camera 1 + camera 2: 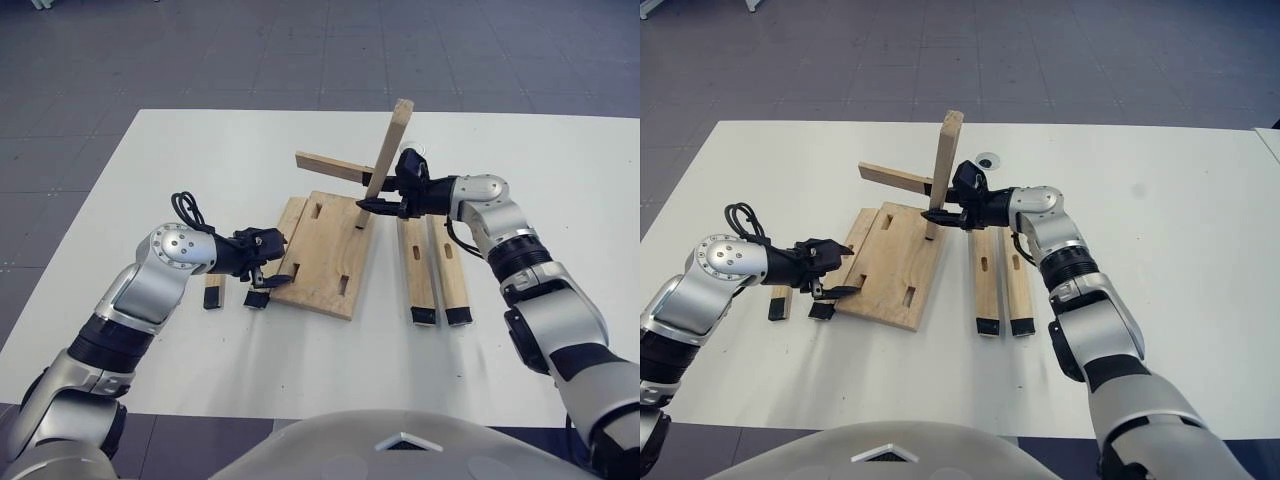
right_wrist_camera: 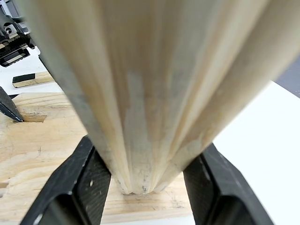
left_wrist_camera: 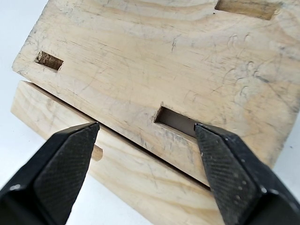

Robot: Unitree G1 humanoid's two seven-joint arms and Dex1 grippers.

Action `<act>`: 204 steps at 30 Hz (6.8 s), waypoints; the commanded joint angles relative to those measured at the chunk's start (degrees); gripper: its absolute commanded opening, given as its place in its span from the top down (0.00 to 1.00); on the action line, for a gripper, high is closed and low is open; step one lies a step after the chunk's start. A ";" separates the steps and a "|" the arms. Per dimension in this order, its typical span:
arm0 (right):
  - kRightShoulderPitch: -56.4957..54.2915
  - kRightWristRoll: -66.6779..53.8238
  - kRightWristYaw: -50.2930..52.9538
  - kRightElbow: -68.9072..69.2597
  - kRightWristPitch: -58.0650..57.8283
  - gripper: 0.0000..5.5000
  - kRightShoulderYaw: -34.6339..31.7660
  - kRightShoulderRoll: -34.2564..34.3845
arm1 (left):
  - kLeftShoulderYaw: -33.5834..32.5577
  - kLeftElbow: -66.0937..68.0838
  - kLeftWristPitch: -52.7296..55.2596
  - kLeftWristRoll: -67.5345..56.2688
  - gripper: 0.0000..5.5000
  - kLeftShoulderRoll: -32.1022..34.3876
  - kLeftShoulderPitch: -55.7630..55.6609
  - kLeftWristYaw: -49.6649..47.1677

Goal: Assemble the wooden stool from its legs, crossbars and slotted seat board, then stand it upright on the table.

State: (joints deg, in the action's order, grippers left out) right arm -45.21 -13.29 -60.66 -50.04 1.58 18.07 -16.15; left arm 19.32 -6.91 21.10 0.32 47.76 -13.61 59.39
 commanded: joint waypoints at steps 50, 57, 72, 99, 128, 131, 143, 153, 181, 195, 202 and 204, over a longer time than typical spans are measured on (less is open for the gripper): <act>4.91 -13.10 42.44 54.68 -42.35 0.15 -35.38 0.31 | -2.35 -10.02 14.13 -3.01 0.31 -3.66 -1.71 -4.22; -3.49 -19.60 50.63 61.26 -48.93 0.15 -36.16 2.88 | -9.09 -16.53 14.74 -1.13 0.31 3.24 9.18 -7.81; -9.38 -19.47 53.03 54.36 -47.85 0.15 -33.95 2.11 | -0.05 -13.21 14.60 1.77 0.31 -7.74 10.28 -15.75; -9.81 -9.38 48.67 36.24 -29.99 0.15 -24.65 9.02 | 0.67 -15.81 17.42 1.03 0.31 -14.17 6.54 -19.27; -1.65 -9.23 42.39 20.79 -35.32 0.15 -23.96 11.88 | -0.21 -16.25 19.53 -0.69 0.31 -15.15 8.99 -20.27; -6.36 -11.88 44.80 24.53 -35.78 0.15 -27.29 11.40 | 0.23 -15.53 19.18 -0.49 0.31 -15.29 8.43 -20.32; -14.29 -23.09 55.27 51.14 -44.15 0.15 -39.75 4.22 | -0.97 -16.69 19.66 -1.00 0.31 -15.24 6.72 -20.24; 17.73 -17.62 47.73 54.75 -47.64 0.15 -40.79 -11.11 | -8.06 -22.46 23.93 -2.65 0.31 -11.91 8.97 -21.27; 65.67 -2.56 35.95 76.93 -40.01 0.15 -25.12 -18.39 | -13.08 -25.17 29.43 -1.34 0.31 -17.34 13.32 -34.42; 64.15 -3.51 37.67 77.54 -39.29 0.15 -26.20 -12.94 | -12.32 -22.96 28.04 -1.56 0.31 -17.51 11.99 -34.14; 67.49 0.35 39.89 73.83 -37.97 0.24 -23.68 -11.36 | -12.47 -22.34 27.52 -1.69 0.31 -17.12 11.80 -33.71; 67.90 0.49 39.98 72.88 -36.94 0.32 -23.44 -10.63 | -12.56 -22.35 27.39 -1.69 0.31 -17.14 12.10 -33.78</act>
State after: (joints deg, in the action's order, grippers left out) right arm 21.40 -13.99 -21.35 25.03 -34.74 -6.07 -27.35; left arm 6.69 -29.46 48.87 -1.21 30.32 -1.08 25.61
